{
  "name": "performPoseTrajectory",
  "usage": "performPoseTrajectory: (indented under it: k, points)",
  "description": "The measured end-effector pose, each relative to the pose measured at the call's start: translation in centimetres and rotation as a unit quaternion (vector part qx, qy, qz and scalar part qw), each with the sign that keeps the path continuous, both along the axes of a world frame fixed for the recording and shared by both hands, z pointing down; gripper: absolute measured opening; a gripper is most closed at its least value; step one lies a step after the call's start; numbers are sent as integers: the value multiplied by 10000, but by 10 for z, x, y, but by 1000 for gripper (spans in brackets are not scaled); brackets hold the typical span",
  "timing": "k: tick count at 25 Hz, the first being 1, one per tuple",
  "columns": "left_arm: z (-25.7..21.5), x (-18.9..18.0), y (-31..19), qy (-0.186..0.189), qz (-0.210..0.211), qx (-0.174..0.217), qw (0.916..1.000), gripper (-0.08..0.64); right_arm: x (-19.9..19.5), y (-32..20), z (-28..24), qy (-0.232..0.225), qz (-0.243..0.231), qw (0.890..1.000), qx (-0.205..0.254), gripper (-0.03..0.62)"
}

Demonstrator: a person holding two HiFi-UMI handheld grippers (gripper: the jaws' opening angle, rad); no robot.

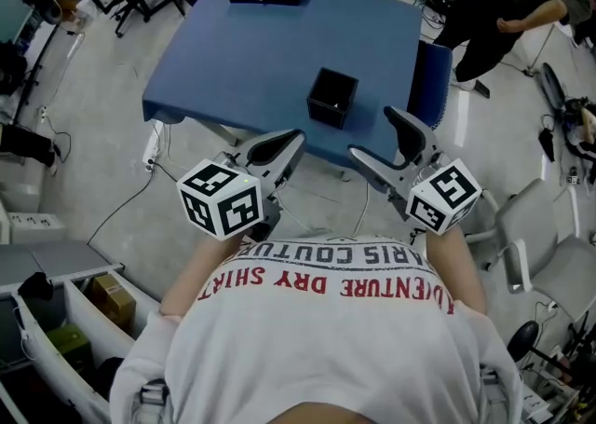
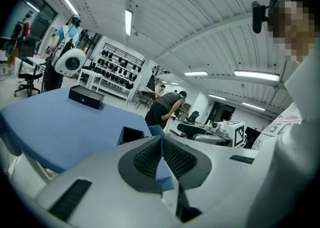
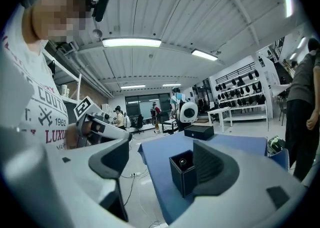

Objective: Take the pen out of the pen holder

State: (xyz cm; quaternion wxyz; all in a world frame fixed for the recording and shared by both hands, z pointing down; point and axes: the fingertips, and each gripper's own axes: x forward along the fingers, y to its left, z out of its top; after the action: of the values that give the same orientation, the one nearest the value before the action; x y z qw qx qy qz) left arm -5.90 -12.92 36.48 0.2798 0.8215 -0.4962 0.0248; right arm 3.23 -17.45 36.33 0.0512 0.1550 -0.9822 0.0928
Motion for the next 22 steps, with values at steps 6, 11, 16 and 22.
performPoseTrajectory:
  k: [6,11,16,22]
  points:
    - [10,-12,-19,77,-124,-132,9998,32,-9,-26,13,148,-4,9998,-108,377]
    - [14,-18,-36,122,-20,-201,9997,32,-25,-40,24,229,-85,9995,-180,376]
    - [21,-33,-49,172,180,-350,9991,32,-39,-49,36,357,89,9987,-354,376]
    - [35,-45,-80,181,453,-551,9973,32,-48,-65,54,533,204,9975,-425,374]
